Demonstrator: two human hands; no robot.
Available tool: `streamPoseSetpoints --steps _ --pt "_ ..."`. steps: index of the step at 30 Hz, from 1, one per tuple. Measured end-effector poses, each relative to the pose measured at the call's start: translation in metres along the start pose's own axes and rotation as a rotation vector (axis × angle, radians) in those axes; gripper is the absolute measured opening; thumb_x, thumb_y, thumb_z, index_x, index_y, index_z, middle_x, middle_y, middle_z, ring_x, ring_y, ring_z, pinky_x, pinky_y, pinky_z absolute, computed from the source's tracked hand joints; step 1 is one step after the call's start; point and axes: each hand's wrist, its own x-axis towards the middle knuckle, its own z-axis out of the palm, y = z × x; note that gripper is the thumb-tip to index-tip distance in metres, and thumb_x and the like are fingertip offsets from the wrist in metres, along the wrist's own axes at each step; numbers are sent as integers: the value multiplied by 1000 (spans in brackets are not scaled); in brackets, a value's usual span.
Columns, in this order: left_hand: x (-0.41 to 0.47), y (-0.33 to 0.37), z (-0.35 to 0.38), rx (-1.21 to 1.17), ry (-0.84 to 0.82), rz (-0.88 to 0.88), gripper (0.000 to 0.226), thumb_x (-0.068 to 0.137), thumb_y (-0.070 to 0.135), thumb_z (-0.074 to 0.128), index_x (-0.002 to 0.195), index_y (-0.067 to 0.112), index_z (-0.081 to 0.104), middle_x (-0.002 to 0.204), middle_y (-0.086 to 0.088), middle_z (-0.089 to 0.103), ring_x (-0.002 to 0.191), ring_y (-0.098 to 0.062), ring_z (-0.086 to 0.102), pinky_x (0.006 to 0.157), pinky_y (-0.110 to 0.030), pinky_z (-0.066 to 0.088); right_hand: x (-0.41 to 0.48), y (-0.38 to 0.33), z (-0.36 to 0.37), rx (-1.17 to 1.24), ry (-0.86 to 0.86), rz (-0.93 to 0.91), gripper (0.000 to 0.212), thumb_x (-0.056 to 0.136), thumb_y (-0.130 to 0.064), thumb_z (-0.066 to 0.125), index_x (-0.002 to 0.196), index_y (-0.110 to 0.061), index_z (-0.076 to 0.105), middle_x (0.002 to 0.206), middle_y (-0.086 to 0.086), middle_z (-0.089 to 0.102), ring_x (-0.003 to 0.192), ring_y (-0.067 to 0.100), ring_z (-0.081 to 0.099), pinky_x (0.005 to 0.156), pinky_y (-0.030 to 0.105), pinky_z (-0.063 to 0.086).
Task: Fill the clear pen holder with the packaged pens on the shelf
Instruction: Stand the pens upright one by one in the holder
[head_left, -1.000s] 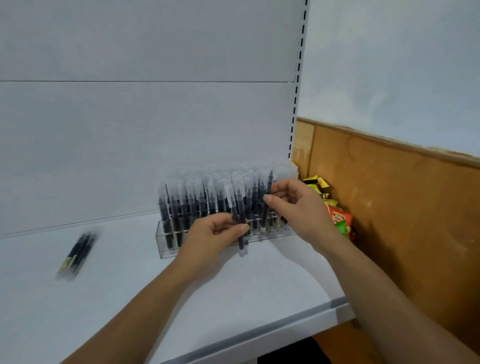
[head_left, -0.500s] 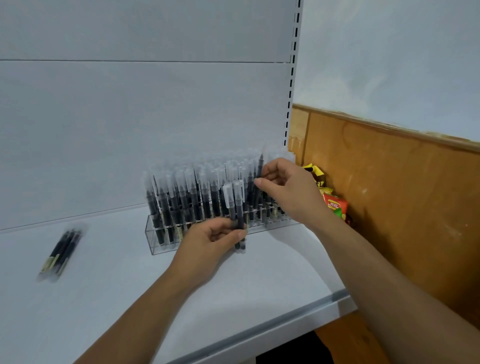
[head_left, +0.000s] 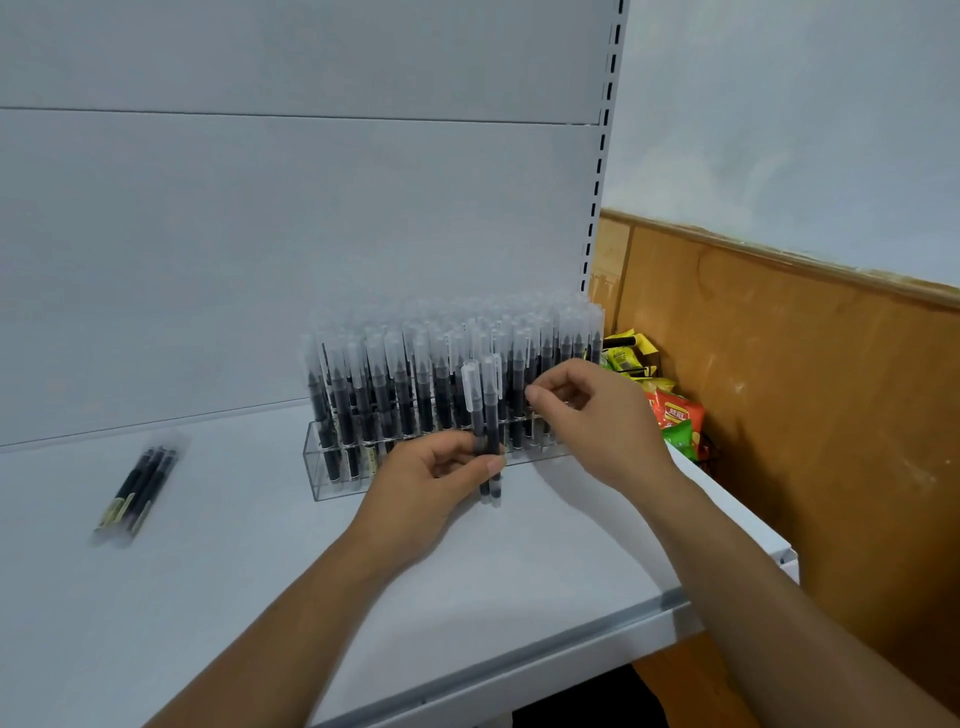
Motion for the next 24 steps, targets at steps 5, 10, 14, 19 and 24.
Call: streamPoseSetpoints --steps 5,10,14,19,24 --pt "0 1 0 -3 -21 6 12 86 -7 62 97 -9 67 72 -13 67 58 -7 63 57 -13 49 -15 -9 1 228 -240 -50 6 87 -27 72 92 -25 71 73 -6 65 64 11 52 61 22 46" --pt "0 1 -1 10 -13 18 15 87 -5 62 99 -3 70 76 -10 70 64 -8 65 61 -13 50 -11 -11 7 259 -262 -45 4 84 -18 75 87 -18 72 63 -12 60 57 1 49 57 13 42" --pt "2 -3 -3 -55 9 -21 15 84 2 66 98 1 72 83 -18 70 74 -18 64 72 -22 56 -3 -18 -4 285 -113 -81 3 87 -20 71 86 -22 69 70 -4 62 61 3 52 56 17 46" --pt "3 -5 -2 -104 23 -66 13 83 3 68 94 4 74 86 -19 68 81 -24 65 85 -33 58 20 -14 -23 225 149 -70 9 89 -28 70 93 -20 69 75 -9 63 65 3 54 62 21 45" --pt "3 -6 -2 -105 12 -78 11 83 3 68 93 5 75 87 -20 66 80 -24 63 91 -39 56 27 -5 -17 132 121 -46 11 89 -32 69 91 -21 68 79 -7 63 71 9 54 66 28 45"
